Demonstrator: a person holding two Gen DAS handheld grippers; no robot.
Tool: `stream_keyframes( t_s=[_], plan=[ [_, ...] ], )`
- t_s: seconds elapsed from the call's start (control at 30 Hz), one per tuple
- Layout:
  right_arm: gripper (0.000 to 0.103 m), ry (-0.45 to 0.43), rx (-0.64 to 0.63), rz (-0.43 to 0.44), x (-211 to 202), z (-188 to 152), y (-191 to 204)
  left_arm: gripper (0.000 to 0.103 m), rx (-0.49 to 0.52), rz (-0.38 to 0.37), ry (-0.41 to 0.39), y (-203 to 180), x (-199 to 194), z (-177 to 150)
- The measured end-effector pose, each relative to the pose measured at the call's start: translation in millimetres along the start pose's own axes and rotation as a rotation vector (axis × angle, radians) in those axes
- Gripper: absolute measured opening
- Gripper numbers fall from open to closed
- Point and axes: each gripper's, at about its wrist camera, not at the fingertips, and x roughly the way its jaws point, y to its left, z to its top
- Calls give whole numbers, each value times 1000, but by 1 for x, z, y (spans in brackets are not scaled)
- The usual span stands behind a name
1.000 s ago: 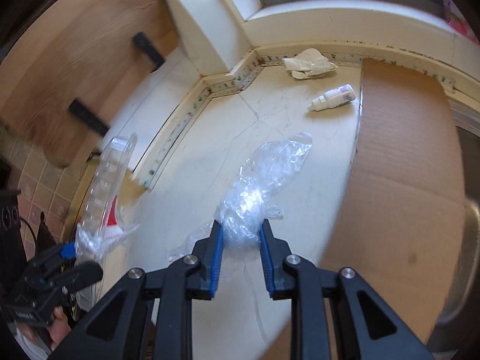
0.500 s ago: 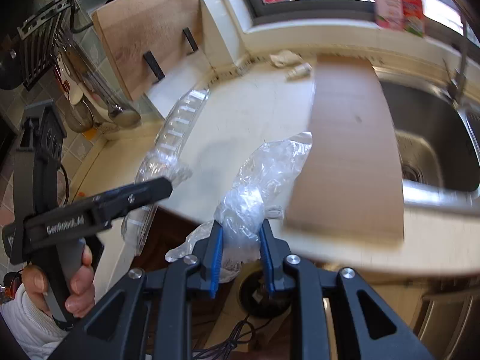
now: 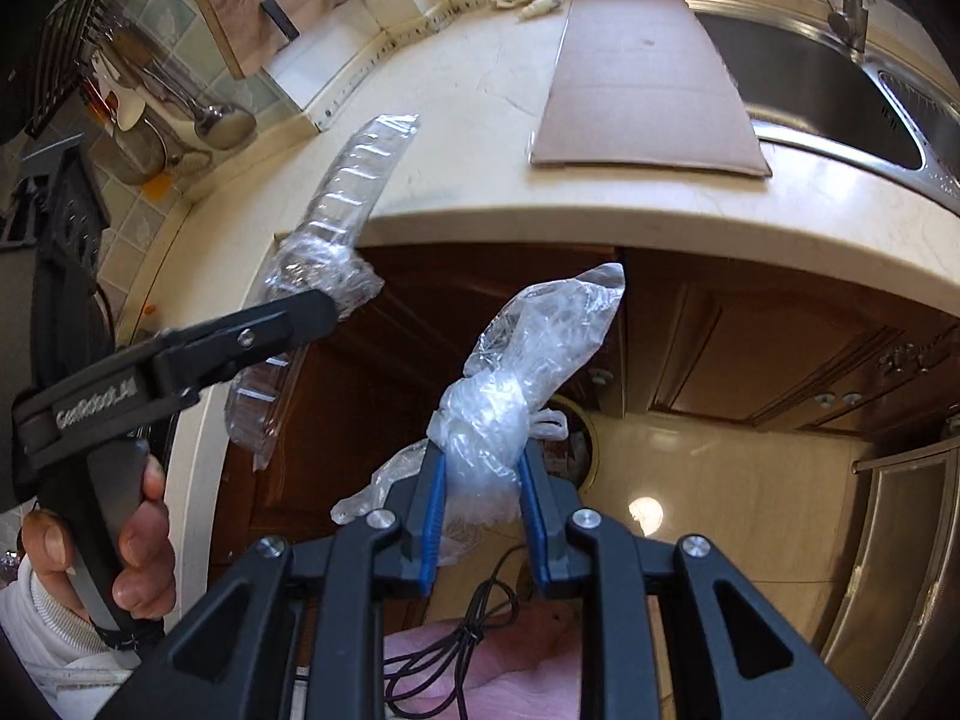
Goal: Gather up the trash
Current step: 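Carry the plastic box and plastic bag down over the black bin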
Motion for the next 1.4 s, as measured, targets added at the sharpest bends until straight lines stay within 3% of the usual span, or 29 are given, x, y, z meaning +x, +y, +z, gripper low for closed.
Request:
stream_keyframes(
  t_s=[0.27,0.47,0.97,1.4],
  plan=[
    [23,133,4,47,56,-30,-24,87,-65,125,143,29,43,-67],
    [23,231,38,51,109,-53,-43,87,-159,157,244,49,89,-103],
    [23,319,114,18,185,-72,-78,87,-183,194,267,73,167,-139],
    [23,416,154,-22,294,-84,-96,88,-283,182,325,142,256,-172]
  ],
)
